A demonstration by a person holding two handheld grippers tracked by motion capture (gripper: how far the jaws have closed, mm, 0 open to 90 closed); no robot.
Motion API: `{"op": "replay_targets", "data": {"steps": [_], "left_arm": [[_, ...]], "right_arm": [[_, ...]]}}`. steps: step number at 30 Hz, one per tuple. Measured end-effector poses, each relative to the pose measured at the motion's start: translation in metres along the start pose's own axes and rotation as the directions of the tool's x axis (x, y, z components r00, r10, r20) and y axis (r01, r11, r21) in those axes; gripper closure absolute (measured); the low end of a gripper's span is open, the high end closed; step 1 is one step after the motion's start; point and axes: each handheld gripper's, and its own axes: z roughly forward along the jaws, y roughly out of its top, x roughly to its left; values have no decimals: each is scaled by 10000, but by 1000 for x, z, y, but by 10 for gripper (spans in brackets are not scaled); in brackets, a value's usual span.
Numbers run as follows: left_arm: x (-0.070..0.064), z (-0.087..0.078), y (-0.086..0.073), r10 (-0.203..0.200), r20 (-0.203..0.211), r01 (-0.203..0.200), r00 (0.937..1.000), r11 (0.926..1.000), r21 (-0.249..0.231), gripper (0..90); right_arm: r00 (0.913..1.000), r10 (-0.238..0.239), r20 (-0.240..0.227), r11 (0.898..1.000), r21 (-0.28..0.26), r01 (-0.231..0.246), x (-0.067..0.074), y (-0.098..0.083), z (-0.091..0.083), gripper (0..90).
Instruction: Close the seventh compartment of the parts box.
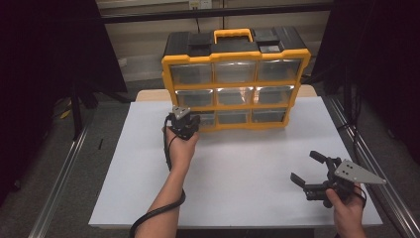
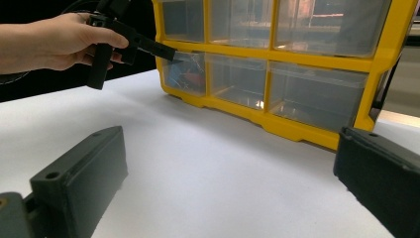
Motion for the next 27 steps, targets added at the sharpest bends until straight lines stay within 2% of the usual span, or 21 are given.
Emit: {"op": "replay_targets", "data": {"steps": [12, 18, 27], "left_arm": [[0, 2, 1, 11, -159, -11, 9999, 10000, -20, 900], [1, 4, 0, 38, -86, -39, 10000, 9999, -102, 900], [-1, 6, 0, -88, -183, 86, 9998, 9998, -159, 900]], "right_arm": [[10000, 12, -4, 10000, 31, -12, 0, 0, 0, 0], [10000, 58, 11, 10000, 35, -58, 0, 0, -1, 0], [10000, 40, 77, 10000, 2, -40, -1, 0, -2, 0]]}}
